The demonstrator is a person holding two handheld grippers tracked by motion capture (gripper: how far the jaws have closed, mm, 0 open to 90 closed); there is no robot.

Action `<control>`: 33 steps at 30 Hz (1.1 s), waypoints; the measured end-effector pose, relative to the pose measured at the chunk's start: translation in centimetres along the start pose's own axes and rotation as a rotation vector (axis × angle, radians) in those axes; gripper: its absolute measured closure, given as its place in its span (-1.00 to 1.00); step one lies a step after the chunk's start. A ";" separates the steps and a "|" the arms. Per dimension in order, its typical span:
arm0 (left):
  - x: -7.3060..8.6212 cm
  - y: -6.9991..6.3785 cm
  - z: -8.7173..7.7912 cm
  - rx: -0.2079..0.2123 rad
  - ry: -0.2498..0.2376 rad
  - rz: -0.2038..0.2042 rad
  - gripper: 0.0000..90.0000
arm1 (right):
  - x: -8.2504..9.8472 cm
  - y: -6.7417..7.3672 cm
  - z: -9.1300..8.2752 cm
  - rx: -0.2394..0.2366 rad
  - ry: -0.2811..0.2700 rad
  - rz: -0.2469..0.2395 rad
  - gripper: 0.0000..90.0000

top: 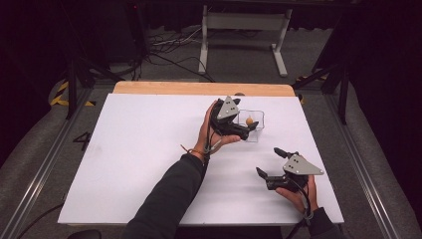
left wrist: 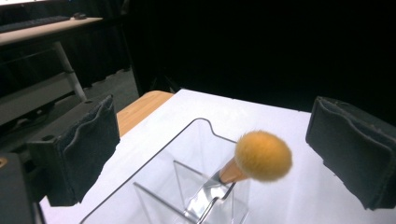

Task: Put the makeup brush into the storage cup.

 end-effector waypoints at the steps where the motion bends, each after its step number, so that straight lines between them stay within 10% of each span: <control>1: 0.0 0.1 -0.3 -0.003 0.001 0.003 -0.93 | 0.0 0.0 0.0 -0.002 -0.001 0.001 -0.77; 33: 1.0 -0.5 -6.7 -0.051 0.039 0.079 -0.92 | -0.1 0.1 0.0 0.005 0.001 -0.011 -0.76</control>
Point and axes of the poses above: each handheld gripper's, and its own axes: z roughly forward along the jaws, x roughly out of its underside, y roughly to its left, the point moved 5 cm from there along z, roughly forward along the jaws, and after that the axes turned 11 degrees about x, right-handed, at the moved point
